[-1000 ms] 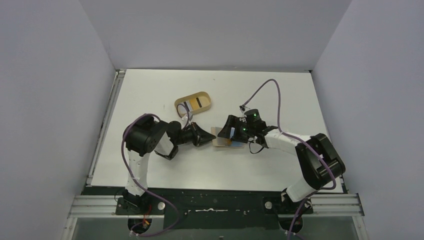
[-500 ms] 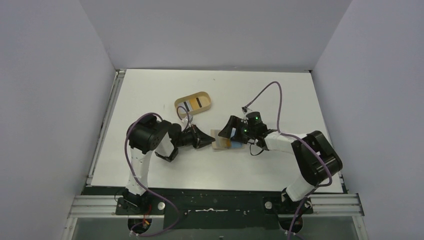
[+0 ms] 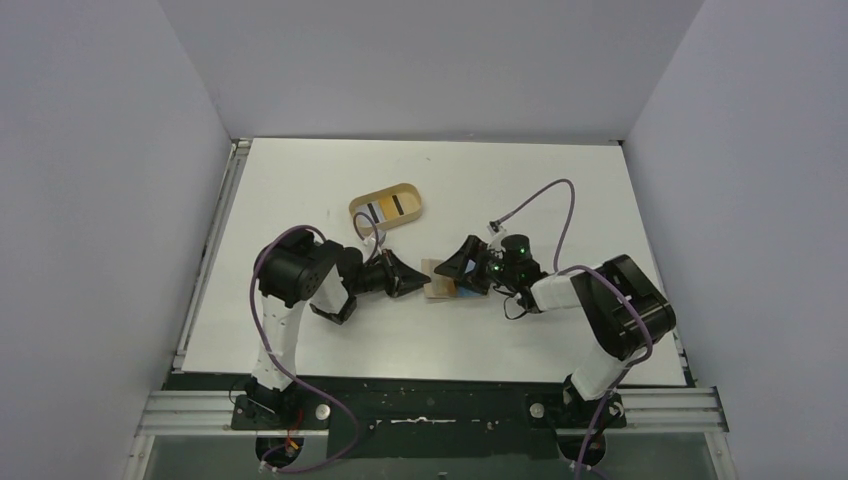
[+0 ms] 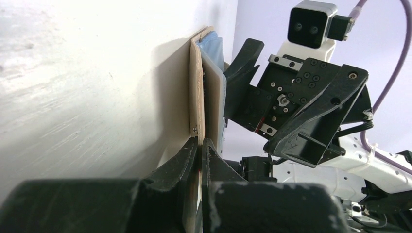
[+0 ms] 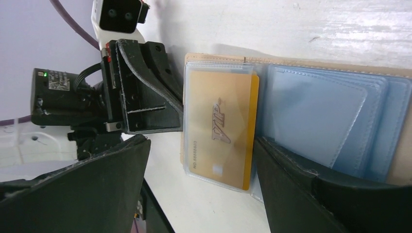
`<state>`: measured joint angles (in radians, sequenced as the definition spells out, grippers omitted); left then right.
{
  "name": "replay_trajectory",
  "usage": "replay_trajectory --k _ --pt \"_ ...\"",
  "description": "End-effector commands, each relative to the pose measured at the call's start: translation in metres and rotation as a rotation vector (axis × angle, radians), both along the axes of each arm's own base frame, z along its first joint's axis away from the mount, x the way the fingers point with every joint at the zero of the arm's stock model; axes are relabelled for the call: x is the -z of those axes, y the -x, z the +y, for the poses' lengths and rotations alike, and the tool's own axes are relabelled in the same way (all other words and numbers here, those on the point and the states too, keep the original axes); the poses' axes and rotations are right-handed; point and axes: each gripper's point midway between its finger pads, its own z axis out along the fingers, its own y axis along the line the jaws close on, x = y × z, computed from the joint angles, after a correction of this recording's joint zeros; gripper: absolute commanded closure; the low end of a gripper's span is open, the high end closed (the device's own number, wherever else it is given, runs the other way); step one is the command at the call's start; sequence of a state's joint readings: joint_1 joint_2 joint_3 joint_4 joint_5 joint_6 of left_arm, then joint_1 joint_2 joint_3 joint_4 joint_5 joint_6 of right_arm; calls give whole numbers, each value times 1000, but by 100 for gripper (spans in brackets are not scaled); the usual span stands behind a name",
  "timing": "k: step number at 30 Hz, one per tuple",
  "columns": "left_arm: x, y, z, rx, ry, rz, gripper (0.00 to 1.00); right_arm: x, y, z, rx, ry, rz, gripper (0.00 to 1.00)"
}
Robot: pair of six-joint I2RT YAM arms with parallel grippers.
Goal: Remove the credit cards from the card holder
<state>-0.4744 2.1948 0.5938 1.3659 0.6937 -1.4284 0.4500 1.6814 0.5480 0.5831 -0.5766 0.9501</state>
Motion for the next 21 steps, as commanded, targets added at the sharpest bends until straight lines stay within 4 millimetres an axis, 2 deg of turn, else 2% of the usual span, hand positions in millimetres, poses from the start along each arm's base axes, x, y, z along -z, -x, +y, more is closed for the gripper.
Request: replay_trajectory --k 1,8,16,21 --pt "2 4 0 17 5 -17 100 -8 7 4 -14 -102 10 20" --pt "5 5 2 18 -8 -13 100 -28 3 -5 40 -254 -23 22" --pt "7 8 3 23 -24 -9 100 -58 -1 2 29 -457 -83 24" --pt "9 8 4 26 -48 -8 100 -60 0 6 2 -476 -79 25"
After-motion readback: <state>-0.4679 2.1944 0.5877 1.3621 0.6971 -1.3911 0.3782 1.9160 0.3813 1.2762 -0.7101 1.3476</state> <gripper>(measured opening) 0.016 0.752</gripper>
